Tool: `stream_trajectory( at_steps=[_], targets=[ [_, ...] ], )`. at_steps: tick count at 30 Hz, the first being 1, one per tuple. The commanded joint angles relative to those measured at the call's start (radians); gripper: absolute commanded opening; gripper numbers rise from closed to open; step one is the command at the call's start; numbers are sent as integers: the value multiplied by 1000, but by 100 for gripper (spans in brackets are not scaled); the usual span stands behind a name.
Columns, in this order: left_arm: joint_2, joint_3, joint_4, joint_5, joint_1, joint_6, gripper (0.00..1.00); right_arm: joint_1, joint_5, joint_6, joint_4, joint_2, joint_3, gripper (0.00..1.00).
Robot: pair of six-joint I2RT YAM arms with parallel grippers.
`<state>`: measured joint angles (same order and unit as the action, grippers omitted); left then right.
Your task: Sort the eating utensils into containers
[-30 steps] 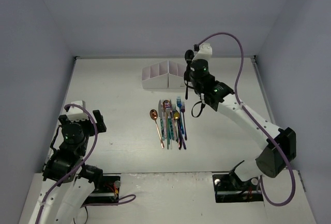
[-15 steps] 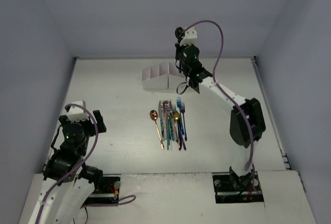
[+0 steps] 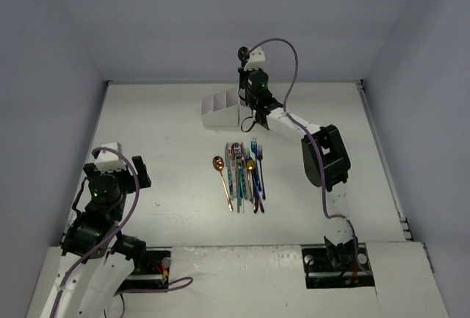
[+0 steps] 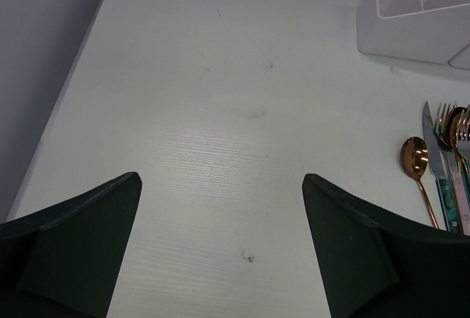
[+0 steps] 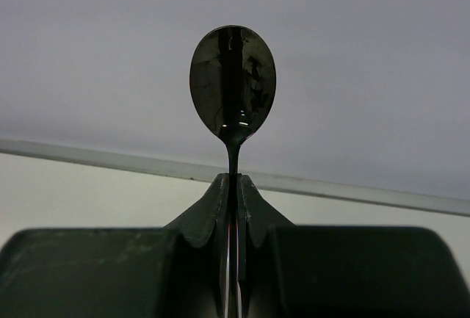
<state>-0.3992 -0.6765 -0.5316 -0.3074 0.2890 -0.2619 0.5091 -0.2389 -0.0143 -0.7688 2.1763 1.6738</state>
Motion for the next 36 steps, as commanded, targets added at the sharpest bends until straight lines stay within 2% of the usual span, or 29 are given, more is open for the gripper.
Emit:
stream_trajectory(
  at_steps=[1,6,15,20,23,28,33,36],
  targets=[
    [-16,-5,81,7,7,4,90,-3,-11,58,-162,-46,-23,0],
    [-9,-6,81,9,7,6,90,13,-32,62,-168,-88,-118,1],
    [-2,-5,78,12,7,7,90,29,-15,82,-148,-164,-231,10],
    [3,-5,78,16,7,9,89,47,-22,60,-73,-245,-254,23],
    [6,-5,78,14,7,8,90,62,-49,73,40,-341,-258,29],
    [4,-4,74,17,7,8,90,81,-102,204,407,-493,-287,34],
    [0,-5,70,11,7,7,90,118,-91,343,677,-653,-433,35],
    [0,-6,70,11,7,7,90,122,-1,389,767,-728,-547,35]
  ],
)
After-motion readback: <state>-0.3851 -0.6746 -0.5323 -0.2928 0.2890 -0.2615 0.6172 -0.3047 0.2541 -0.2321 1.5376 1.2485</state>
